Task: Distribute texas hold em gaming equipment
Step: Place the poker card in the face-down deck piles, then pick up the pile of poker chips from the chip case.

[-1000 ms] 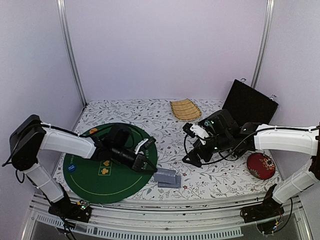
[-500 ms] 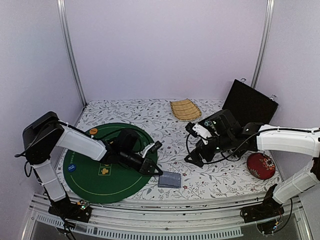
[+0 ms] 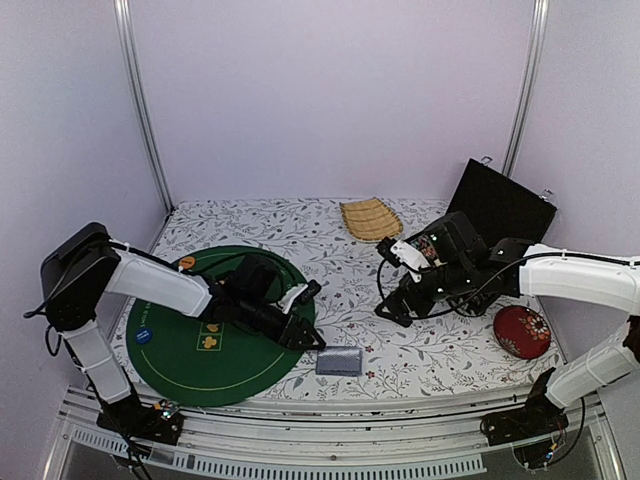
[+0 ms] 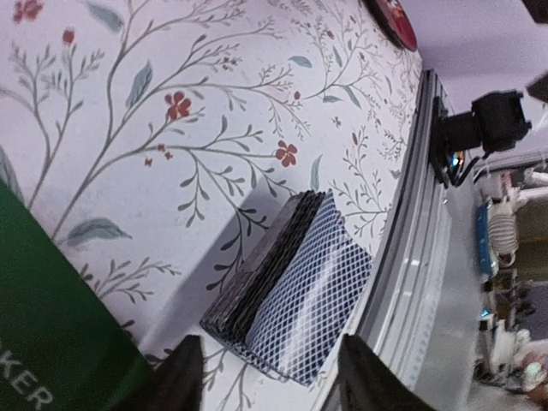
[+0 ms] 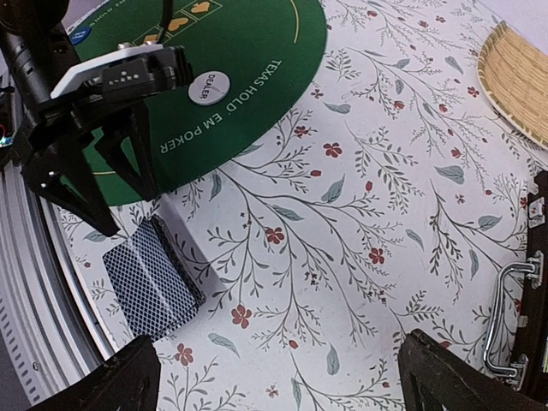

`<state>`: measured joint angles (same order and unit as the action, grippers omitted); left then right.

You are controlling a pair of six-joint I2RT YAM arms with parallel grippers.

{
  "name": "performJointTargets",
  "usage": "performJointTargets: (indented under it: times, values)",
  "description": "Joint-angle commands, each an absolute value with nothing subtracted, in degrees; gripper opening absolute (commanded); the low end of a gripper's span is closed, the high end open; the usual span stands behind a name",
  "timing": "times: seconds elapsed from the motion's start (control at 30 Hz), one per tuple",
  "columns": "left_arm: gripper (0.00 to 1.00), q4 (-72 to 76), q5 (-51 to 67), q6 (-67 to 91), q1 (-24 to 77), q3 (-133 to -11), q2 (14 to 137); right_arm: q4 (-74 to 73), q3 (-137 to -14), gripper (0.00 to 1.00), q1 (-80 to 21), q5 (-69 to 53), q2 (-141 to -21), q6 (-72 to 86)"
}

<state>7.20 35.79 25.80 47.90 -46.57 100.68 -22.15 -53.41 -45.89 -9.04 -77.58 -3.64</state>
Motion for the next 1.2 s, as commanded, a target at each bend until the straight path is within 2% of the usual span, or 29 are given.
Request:
performJointTargets:
  times: [0.0,0.13,0.23,0.33,0.47,0.53,0.83,1.17]
  values:
    - [0.66,-2.5,28.5,22.8,48.5,-51.1,95.6,-24.9,-57.2,0.99,-43.3,-4.8,-75.8,-3.3]
    - [0.84,-6.9,21.7,21.2,46.9,-54.0,90.6,-25.6,-62.2,0.99,-33.8,-4.0,-77.9,-5.9]
    - [0.92,-8.3,17.8,20.2,45.3,-54.3,86.8,-28.2,-70.7,0.99,-25.9,-4.4,-84.5,-9.0]
    - [0.93,-10.0,15.2,19.6,43.6,-53.9,85.0,-31.4,-79.5,0.94,-19.0,-8.1,-93.0,-9.7]
    - [0.95,-11.2,13.8,18.8,42.4,-52.2,83.6,-35.8,-89.1,0.83,-16.7,-4.1,-103.8,-12.1]
    - [0.98,-11.3,13.6,18.4,41.8,-51.8,82.9,-37.1,-92.0,0.83,-16.7,-4.1,-107.8,-13.6]
    - [0.98,-11.1,14.9,15.7,39.0,-54.0,84.5,-39.5,-98.9,0.85,-16.7,-2.2,-120.1,-16.0]
    - [0.98,-11.2,17.2,14.5,38.0,-54.6,88.2,-41.5,-101.2,0.81,-16.8,-1.4,-125.5,-17.0]
